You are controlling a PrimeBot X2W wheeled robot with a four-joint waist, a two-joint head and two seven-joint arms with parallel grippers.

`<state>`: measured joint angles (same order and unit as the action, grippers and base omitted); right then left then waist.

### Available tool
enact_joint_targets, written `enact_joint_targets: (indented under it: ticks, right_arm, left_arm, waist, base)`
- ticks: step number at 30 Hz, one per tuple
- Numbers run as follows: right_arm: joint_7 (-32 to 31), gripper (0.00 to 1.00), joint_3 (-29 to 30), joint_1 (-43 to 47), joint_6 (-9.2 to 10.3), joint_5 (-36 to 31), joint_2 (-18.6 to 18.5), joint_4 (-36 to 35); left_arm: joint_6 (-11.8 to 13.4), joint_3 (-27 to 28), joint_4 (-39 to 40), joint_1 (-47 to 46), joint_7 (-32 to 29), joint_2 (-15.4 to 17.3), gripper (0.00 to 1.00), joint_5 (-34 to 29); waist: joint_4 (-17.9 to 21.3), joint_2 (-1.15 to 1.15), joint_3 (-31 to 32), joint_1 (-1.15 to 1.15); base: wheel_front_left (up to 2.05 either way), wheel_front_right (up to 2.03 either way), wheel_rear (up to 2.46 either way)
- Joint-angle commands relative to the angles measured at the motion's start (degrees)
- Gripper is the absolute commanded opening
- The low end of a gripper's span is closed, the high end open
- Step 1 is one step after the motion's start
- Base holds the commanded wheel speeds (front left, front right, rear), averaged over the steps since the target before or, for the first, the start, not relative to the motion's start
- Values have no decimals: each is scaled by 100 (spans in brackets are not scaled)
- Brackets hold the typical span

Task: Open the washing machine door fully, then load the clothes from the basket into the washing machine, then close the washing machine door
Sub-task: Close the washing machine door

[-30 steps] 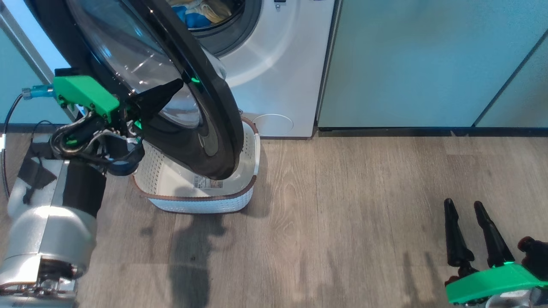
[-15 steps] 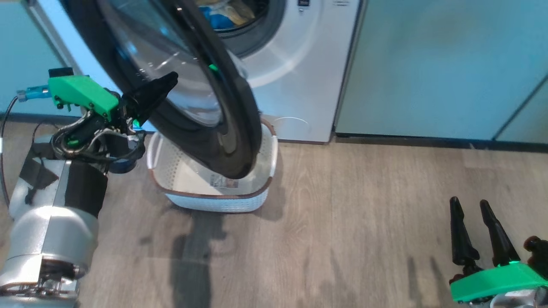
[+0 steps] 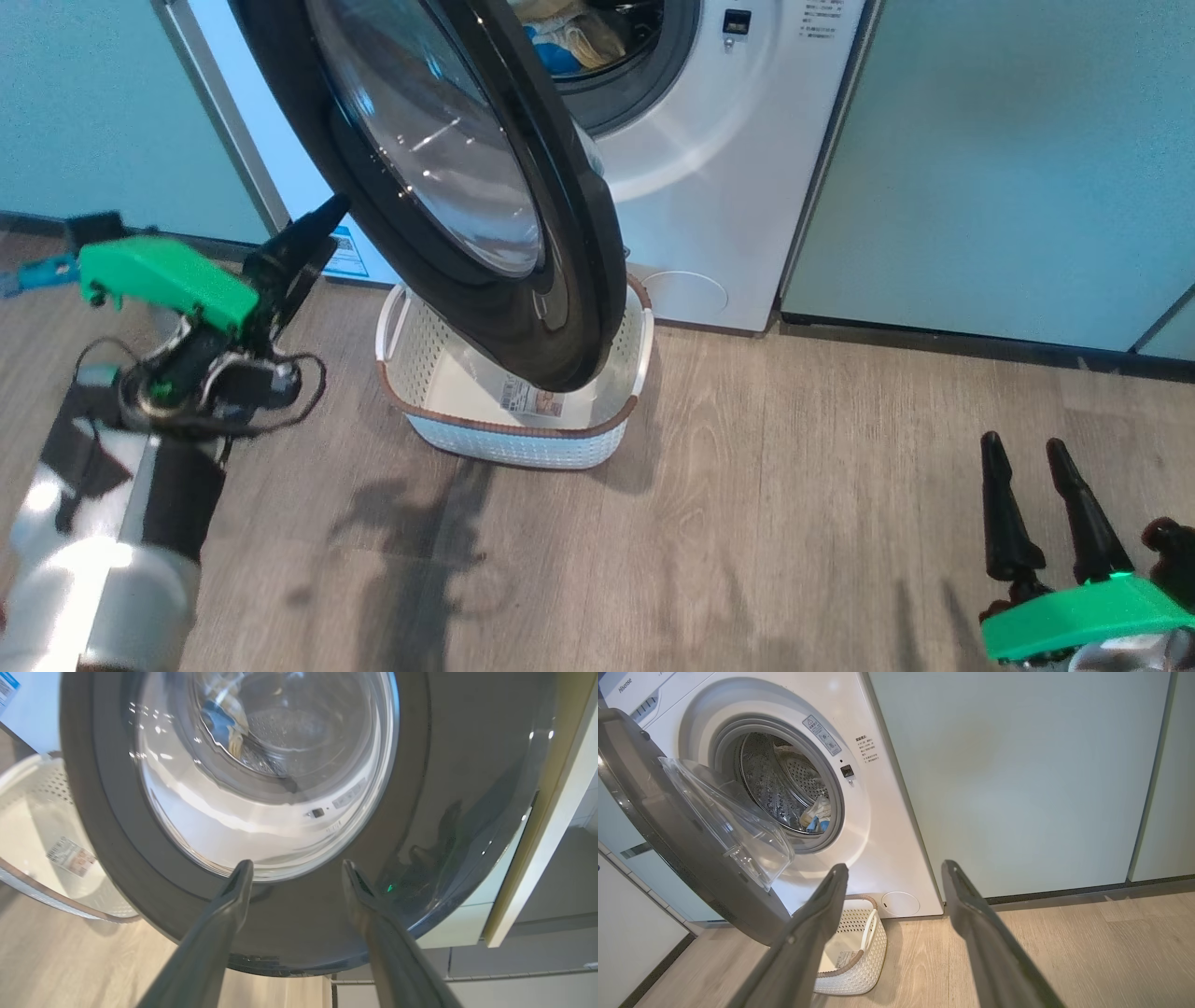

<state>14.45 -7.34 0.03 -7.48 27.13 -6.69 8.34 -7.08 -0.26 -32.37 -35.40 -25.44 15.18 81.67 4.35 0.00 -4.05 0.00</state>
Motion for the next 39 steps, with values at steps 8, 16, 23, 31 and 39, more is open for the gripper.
enact_joint_targets:
  ticks: [8, 16, 23, 31, 39]
  right_arm:
    - [55, 100, -56, 28, -1, 3, 3, -178]
    - [55, 100, -43, 163, -1, -5, 36, -179]
    - [55, 100, -2, 202, -1, -5, 72, -193]
    - [55, 100, 82, 291, -1, -14, 95, -222]
    - [55, 100, 153, 306, -1, -35, 110, -254]
  left_arm:
    - [-40, 69, 1128, 892, 892, 532, 100, -358]
    - [-40, -480, 1962, 1774, 2037, 803, 100, -931]
    - [-40, -1249, 2047, 2397, 3448, 1220, 100, -1670]
    - [-40, -1083, 1640, 2654, 4038, 1324, 100, -2944]
    - [-40, -286, 1821, 3002, 4042, 865, 100, -4423]
  waist:
    - [-70, 0, 106, 0]
    - [-143, 0, 248, 0]
    - [-138, 0, 318, 0]
    - [-161, 0, 378, 0]
    - [-220, 0, 353, 0]
  base:
    - [0, 0, 0]
    - [0, 0, 0]
    - [0, 0, 0]
    - [0, 0, 0]
    - [0, 0, 0]
